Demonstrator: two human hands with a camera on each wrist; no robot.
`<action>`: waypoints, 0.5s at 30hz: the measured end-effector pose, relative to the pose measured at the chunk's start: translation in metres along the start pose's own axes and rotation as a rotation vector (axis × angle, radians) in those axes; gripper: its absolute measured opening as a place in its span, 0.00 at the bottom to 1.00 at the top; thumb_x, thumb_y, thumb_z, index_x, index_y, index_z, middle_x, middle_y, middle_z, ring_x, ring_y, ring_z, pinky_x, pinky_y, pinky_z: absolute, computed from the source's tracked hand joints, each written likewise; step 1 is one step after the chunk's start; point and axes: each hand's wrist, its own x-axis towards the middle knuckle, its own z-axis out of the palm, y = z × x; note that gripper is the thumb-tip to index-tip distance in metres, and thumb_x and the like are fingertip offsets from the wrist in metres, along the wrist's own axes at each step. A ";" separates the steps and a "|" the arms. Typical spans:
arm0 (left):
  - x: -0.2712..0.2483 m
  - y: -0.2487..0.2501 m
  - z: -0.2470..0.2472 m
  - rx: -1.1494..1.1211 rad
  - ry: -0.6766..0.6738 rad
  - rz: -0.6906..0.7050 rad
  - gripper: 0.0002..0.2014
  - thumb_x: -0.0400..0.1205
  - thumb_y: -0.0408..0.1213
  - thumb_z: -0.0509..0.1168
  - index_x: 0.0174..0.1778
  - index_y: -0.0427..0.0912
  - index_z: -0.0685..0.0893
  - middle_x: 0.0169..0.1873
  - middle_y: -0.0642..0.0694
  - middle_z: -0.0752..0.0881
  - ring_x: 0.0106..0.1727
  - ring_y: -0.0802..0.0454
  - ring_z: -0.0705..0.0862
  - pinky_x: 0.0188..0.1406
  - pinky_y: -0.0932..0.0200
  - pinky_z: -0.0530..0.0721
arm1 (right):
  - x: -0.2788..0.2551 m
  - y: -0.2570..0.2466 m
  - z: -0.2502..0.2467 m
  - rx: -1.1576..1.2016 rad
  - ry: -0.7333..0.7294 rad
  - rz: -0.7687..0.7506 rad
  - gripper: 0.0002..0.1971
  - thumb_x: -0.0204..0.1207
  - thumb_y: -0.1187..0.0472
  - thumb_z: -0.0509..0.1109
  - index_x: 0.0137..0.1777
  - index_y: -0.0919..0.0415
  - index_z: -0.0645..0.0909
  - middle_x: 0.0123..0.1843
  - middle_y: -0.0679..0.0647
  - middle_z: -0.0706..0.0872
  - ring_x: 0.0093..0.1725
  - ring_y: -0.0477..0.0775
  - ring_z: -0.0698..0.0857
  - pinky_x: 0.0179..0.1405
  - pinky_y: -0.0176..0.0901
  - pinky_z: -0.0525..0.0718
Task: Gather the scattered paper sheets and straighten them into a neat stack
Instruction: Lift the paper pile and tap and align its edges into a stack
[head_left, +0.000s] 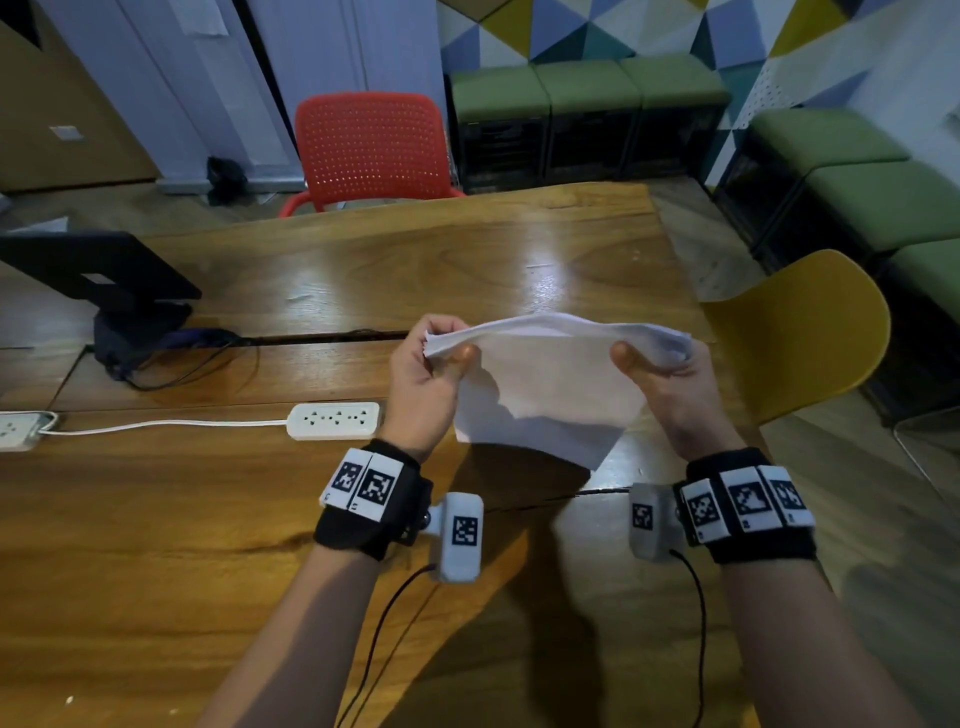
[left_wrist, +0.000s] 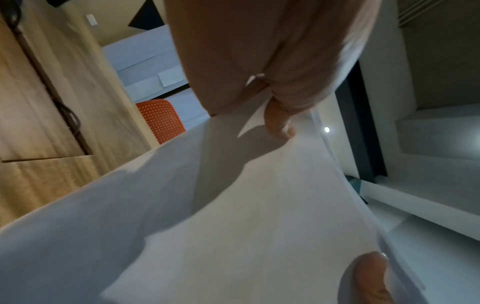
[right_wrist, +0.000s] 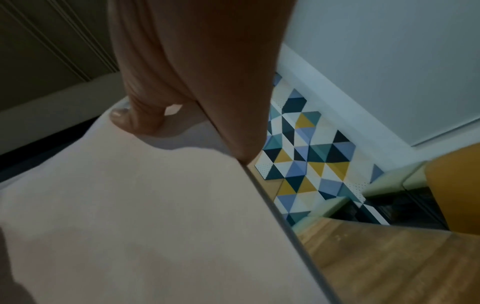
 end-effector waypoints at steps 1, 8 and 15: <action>0.001 0.001 -0.001 -0.003 0.016 0.015 0.14 0.79 0.20 0.64 0.42 0.47 0.79 0.39 0.49 0.81 0.42 0.56 0.78 0.40 0.68 0.77 | 0.000 -0.003 0.000 -0.007 -0.003 -0.028 0.06 0.75 0.67 0.71 0.50 0.65 0.86 0.38 0.43 0.91 0.40 0.42 0.87 0.39 0.33 0.84; -0.003 -0.004 -0.011 -0.048 0.116 -0.016 0.10 0.83 0.24 0.62 0.43 0.43 0.80 0.37 0.48 0.84 0.36 0.67 0.83 0.37 0.70 0.81 | -0.012 -0.003 0.008 -0.218 0.093 -0.243 0.11 0.85 0.65 0.58 0.55 0.60 0.83 0.39 0.39 0.87 0.38 0.35 0.81 0.33 0.28 0.77; -0.002 -0.006 -0.017 -0.066 0.084 -0.068 0.06 0.83 0.24 0.62 0.51 0.38 0.80 0.43 0.47 0.86 0.40 0.66 0.86 0.40 0.68 0.84 | -0.013 0.012 0.005 -0.700 -0.016 -0.451 0.22 0.85 0.61 0.59 0.77 0.45 0.67 0.59 0.51 0.74 0.45 0.36 0.75 0.40 0.23 0.77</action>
